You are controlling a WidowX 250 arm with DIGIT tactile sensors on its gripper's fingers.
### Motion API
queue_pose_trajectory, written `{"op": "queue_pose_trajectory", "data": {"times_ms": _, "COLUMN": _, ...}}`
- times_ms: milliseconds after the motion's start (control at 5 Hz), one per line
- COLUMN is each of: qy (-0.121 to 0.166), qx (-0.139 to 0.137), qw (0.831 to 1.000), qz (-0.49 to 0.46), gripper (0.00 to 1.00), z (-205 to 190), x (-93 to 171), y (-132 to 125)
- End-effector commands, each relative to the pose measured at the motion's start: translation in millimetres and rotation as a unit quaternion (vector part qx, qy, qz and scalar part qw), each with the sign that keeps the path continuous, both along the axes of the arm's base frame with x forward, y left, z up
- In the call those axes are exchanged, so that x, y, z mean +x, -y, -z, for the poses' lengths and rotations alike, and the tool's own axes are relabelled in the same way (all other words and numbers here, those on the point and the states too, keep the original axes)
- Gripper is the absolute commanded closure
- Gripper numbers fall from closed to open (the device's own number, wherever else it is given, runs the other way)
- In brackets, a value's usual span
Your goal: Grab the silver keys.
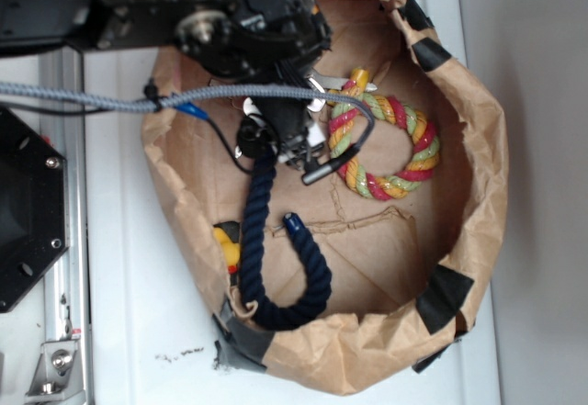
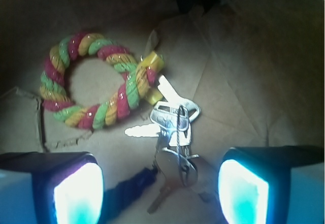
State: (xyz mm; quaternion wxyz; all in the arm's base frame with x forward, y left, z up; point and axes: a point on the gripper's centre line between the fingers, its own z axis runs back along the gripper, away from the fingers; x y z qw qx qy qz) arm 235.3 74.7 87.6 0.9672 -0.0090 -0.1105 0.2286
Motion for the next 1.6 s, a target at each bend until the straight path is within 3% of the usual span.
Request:
{"op": "queue_pose_trajectory", "data": {"times_ms": 0, "qy": 0.026, "qx": 0.025, "qw": 0.999, "qz": -0.010, "gripper": 0.00, "z": -5, "x": 7, "y": -5}}
{"op": "queue_pose_trajectory", "data": {"times_ms": 600, "qy": 0.031, "qx": 0.053, "qw": 0.998, "qz": -0.018, "gripper": 0.00, "z": 42, "x": 23, "y": -16}}
{"op": "queue_pose_trajectory", "data": {"times_ms": 800, "qy": 0.034, "qx": 0.056, "qw": 0.998, "qz": -0.017, "gripper": 0.05, "z": 42, "x": 21, "y": -11}}
{"op": "queue_pose_trajectory", "data": {"times_ms": 1000, "qy": 0.039, "qx": 0.052, "qw": 0.998, "qz": -0.025, "gripper": 1.00, "z": 45, "x": 21, "y": -12}}
{"op": "queue_pose_trajectory", "data": {"times_ms": 1400, "qy": 0.039, "qx": 0.051, "qw": 0.998, "qz": -0.026, "gripper": 1.00, "z": 45, "x": 23, "y": -11}}
